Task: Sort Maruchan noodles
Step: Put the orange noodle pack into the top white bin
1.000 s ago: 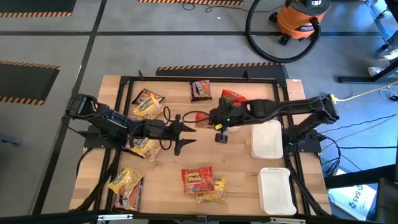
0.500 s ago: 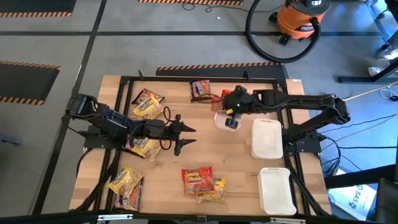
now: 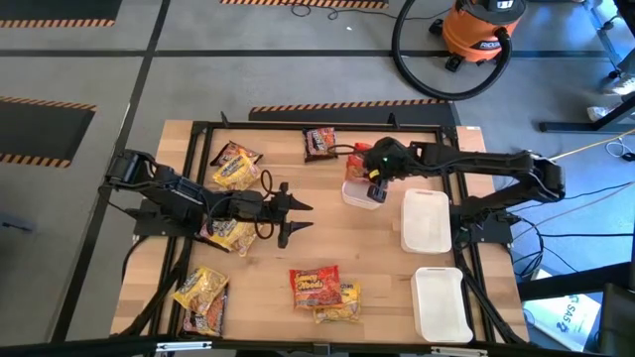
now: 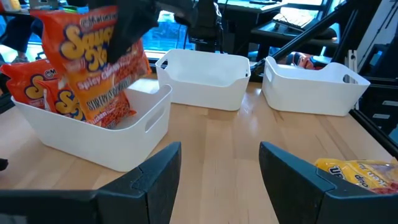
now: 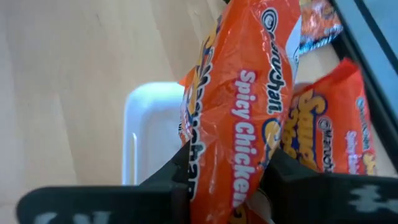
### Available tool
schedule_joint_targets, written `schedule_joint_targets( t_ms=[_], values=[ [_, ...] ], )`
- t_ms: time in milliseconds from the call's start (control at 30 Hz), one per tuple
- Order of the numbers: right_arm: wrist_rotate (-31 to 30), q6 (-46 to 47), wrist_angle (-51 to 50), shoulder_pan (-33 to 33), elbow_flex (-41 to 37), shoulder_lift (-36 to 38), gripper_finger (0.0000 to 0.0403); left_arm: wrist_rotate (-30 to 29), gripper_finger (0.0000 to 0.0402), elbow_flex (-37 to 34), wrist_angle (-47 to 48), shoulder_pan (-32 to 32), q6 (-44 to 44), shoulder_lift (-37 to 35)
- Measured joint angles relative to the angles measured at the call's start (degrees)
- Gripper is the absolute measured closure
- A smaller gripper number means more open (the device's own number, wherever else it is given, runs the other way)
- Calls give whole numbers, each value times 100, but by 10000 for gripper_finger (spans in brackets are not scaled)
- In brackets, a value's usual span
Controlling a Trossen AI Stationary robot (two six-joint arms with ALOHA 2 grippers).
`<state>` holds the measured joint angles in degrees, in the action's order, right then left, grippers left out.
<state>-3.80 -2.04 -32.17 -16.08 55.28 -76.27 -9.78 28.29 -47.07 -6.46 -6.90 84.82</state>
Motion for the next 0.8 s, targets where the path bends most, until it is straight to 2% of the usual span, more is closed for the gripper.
schedule_joint_targets(
  t_ms=[533,800],
  values=[
    [238,26,239,-8,-62,-4,326,0,192,0,0,0,0,0],
    [134,-142,326,-99,-52,-144,325,0,192,0,0,0,0,0]
  ],
)
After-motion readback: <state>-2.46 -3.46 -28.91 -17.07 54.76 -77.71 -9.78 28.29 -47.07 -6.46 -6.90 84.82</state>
